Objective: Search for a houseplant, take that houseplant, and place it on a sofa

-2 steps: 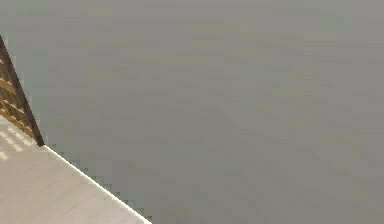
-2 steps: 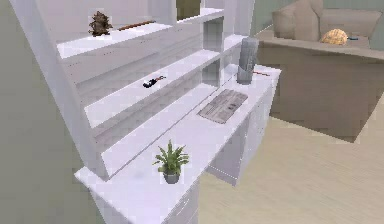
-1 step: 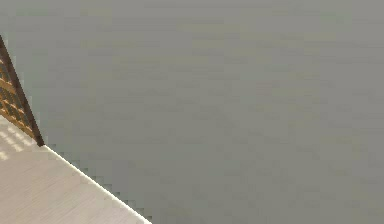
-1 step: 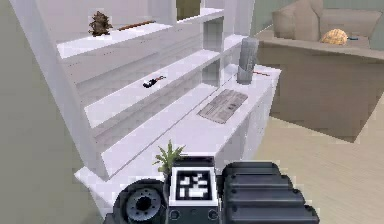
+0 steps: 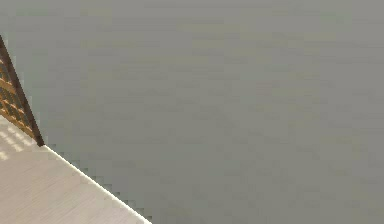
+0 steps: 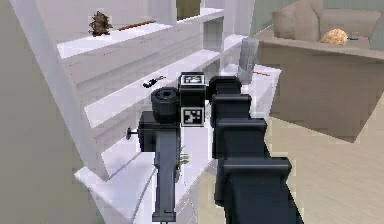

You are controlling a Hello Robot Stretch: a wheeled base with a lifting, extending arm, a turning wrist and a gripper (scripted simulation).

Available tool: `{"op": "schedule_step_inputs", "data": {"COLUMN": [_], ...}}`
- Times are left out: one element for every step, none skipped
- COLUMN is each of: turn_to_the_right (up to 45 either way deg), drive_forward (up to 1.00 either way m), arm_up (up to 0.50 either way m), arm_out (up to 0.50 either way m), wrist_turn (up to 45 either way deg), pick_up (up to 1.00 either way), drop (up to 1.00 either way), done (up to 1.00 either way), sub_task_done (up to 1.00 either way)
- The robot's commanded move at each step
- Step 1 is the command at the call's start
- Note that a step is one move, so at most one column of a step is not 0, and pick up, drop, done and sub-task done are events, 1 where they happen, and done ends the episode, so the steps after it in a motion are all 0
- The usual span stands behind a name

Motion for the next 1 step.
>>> {"op": "schedule_step_inputs", "data": {"turn_to_the_right": [0.0], "drive_forward": [0.00], "arm_up": [0.00], "arm_out": [0.00], "wrist_turn": [45.0], "pick_up": [0.00], "drop": [0.00], "done": [0.00], "sub_task_done": [0.00]}}
